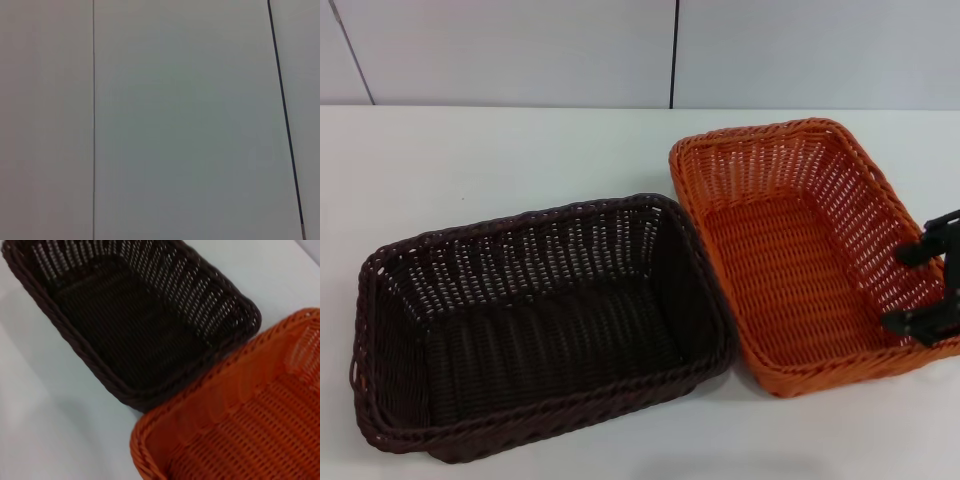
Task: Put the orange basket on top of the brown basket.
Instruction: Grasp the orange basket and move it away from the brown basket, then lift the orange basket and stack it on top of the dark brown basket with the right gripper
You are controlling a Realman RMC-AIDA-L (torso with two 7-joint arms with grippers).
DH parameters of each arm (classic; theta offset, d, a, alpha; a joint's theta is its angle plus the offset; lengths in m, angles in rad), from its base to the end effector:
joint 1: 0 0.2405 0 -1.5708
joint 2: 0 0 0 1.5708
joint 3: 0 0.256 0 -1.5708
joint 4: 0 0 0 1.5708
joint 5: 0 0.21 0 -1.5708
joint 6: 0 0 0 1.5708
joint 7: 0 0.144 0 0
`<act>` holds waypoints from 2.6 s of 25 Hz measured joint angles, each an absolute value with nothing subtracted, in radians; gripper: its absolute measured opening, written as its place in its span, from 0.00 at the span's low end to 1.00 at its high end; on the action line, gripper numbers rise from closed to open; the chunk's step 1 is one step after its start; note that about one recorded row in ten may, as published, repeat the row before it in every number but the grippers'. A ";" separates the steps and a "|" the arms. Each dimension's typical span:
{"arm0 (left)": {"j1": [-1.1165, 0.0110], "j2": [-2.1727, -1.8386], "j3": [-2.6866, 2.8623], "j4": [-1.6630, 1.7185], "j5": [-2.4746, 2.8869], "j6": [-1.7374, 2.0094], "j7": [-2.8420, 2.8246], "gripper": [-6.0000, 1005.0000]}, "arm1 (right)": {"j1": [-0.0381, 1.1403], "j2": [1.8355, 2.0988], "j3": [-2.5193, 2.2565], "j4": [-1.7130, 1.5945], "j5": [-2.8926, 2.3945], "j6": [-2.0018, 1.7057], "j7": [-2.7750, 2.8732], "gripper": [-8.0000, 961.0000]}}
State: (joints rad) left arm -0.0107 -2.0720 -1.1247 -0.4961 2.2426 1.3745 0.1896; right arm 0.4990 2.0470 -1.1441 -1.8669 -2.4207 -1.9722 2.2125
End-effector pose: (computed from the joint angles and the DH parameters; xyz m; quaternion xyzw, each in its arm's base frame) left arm -0.3775 0.2237 0.0523 -0.4942 -0.2065 -0.2481 0.8072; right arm 0.1423 0.3014 0.0940 -0.9691 0.1263 -0.1382 0.1605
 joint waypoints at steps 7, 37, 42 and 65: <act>-0.011 -2.073 -1.115 -0.499 2.237 1.375 0.189 0.79 | 0.529 2.060 -1.211 -1.706 -2.452 -1.909 2.167 0.63; -0.020 -2.071 -1.107 -0.490 2.227 1.352 0.189 0.78 | 0.599 2.074 -1.406 -1.391 -2.556 -1.698 2.172 0.51; -0.019 -2.071 -1.107 -0.482 2.227 1.351 0.188 0.78 | 0.601 2.074 -1.406 -1.419 -2.558 -1.702 2.187 0.33; -0.047 -2.066 -1.107 -0.405 2.227 1.358 0.122 0.78 | 0.578 2.075 -1.423 -1.806 -2.615 -1.738 2.328 0.15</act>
State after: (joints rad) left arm -0.0472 -2.0661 -1.1065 -0.4054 2.2273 1.3581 0.1216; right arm 0.5782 2.0753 -1.4230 -1.8058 -2.6154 -1.7377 2.3275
